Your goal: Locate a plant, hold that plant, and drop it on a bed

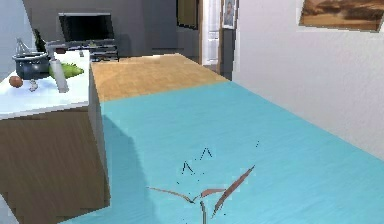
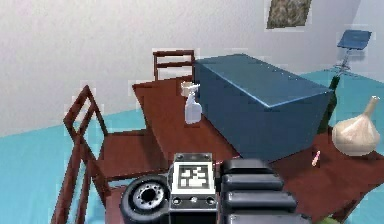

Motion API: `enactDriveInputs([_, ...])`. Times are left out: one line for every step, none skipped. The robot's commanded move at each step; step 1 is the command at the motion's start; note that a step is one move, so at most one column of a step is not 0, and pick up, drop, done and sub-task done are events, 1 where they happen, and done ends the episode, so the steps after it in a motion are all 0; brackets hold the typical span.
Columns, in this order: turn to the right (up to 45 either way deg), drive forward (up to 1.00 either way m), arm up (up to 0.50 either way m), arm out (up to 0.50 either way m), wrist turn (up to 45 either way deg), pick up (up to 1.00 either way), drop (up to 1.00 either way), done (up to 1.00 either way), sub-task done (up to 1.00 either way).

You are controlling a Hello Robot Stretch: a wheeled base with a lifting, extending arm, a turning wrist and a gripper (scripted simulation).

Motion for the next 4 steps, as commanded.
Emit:
enactDriveInputs([0.0, 0.65, 0.00, 0.00, 0.0, 0.00, 0.00, 0.00, 0.00])
enactDriveInputs([0.0, 1.00, 0.00, 0.00, 0.0, 0.00, 0.00, 0.00, 0.00])
enactDriveInputs([0.0, 1.00, 0.00, 0.00, 0.0, 0.00, 0.00, 0.00, 0.00])
enactDriveInputs([0.0, 1.00, 0.00, 0.00, 0.0, 0.00, 0.00, 0.00, 0.00])
